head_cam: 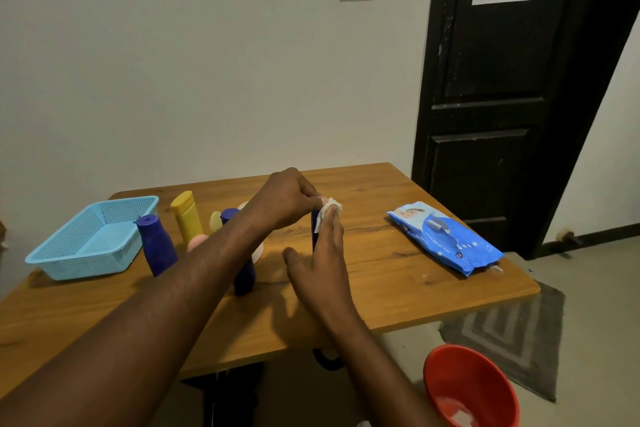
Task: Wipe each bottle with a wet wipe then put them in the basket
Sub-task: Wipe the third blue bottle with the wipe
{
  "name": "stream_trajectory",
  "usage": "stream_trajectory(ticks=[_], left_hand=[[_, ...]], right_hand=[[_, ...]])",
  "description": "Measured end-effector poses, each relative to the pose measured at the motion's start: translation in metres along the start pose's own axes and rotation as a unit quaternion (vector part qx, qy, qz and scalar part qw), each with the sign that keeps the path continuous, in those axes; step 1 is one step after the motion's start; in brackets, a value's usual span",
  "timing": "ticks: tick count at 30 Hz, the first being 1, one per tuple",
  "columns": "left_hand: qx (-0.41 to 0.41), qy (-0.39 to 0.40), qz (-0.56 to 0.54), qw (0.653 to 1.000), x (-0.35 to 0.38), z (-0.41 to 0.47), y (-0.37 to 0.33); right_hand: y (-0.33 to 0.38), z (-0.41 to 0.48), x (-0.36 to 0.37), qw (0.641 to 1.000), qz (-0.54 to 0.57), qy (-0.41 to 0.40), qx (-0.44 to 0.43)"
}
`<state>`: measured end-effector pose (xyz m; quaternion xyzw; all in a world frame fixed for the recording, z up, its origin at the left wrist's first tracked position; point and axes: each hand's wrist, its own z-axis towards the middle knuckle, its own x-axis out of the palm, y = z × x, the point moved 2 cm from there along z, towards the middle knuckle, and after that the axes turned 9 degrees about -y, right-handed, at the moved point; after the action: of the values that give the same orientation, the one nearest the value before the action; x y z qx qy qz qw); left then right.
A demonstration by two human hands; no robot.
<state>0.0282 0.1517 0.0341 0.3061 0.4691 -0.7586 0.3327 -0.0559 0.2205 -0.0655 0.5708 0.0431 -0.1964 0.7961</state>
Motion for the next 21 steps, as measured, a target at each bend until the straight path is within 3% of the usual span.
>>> stream_trajectory(ticks=[6, 12, 17, 21], left_hand=[[-0.035, -0.008, -0.026, 0.999, 0.000, 0.001, 0.004], [-0.040, 0.001, -0.039, 0.998, -0.001, 0.001, 0.004], [-0.042, 0.011, -0.037, 0.998, -0.004, 0.001, 0.003], [-0.032, 0.012, -0.034, 0.999, -0.002, 0.001, 0.001]], right_hand=[[-0.003, 0.015, 0.002, 0.998, -0.054, 0.013, 0.015], [-0.005, -0.023, 0.014, 0.987, -0.146, -0.008, -0.067], [-0.024, -0.003, -0.004, 0.953, -0.162, -0.162, -0.198], [-0.026, 0.024, -0.021, 0.952, -0.074, -0.181, -0.237]])
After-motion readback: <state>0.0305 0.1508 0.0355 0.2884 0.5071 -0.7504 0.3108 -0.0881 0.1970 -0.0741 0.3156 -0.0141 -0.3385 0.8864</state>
